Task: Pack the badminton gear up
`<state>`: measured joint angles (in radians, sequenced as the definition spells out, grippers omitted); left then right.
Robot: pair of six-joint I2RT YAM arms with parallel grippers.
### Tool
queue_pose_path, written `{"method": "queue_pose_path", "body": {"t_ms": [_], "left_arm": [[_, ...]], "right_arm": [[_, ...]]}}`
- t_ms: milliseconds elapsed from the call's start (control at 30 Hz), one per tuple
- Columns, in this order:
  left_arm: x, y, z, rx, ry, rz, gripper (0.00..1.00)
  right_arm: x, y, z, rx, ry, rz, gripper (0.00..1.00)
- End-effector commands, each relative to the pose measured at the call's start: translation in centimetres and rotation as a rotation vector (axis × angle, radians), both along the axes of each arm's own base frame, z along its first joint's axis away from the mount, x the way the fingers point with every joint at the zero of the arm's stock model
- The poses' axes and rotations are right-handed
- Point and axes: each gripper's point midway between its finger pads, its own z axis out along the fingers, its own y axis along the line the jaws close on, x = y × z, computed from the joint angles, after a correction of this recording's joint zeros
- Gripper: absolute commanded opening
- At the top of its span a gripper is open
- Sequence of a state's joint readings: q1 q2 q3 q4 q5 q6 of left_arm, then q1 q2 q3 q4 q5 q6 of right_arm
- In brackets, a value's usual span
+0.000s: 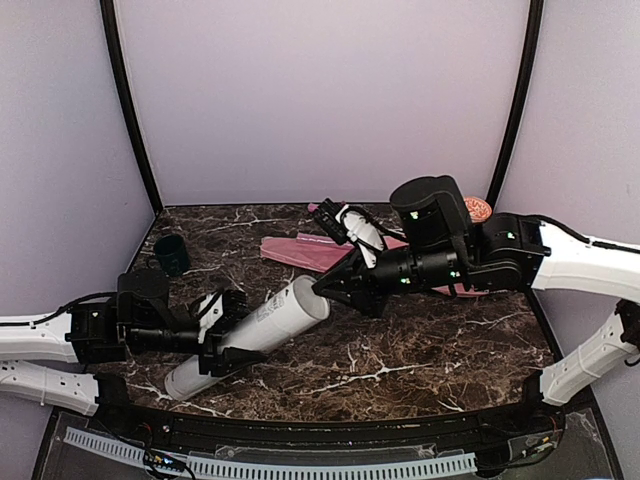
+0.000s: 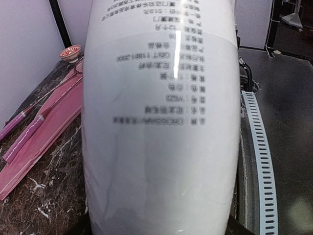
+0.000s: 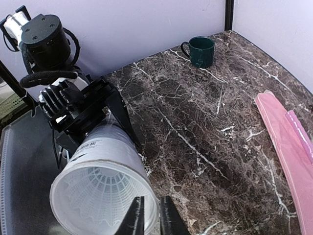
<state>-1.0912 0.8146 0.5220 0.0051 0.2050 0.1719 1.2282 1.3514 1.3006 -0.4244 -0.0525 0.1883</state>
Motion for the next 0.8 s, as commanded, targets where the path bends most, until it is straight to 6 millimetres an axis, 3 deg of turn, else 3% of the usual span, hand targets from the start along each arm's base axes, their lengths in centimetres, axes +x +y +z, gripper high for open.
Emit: {"method": "queue_pose_path", "body": {"t_ms": [0,267,467,767], "left_arm": [[-0.3,-0.1,0.6,-0.040,-0.003,-0.014,0.46],[-0.4,-0.1,1.0,-0.054,-0.010,-0.017,0.46],[-1.1,-0.2,1.7,-0.079,-0.018,-0.055,0.47],[-1.8,-0.5,2.7,-0.112,-0.035,-0.107,0.48]], "right_arm": [[-0.5,1.0,0.5,0.012,-0.015,0.021,0.20],[-0.8,1.3,-0.7,-0.019,0.006,0.043,0.35],[-1.4,1.8,-1.1,-0.021,0.023,0.088,0.31],[-3.3,2.9,-2.2,-0.032,0.073,0.208,0.39]]}}
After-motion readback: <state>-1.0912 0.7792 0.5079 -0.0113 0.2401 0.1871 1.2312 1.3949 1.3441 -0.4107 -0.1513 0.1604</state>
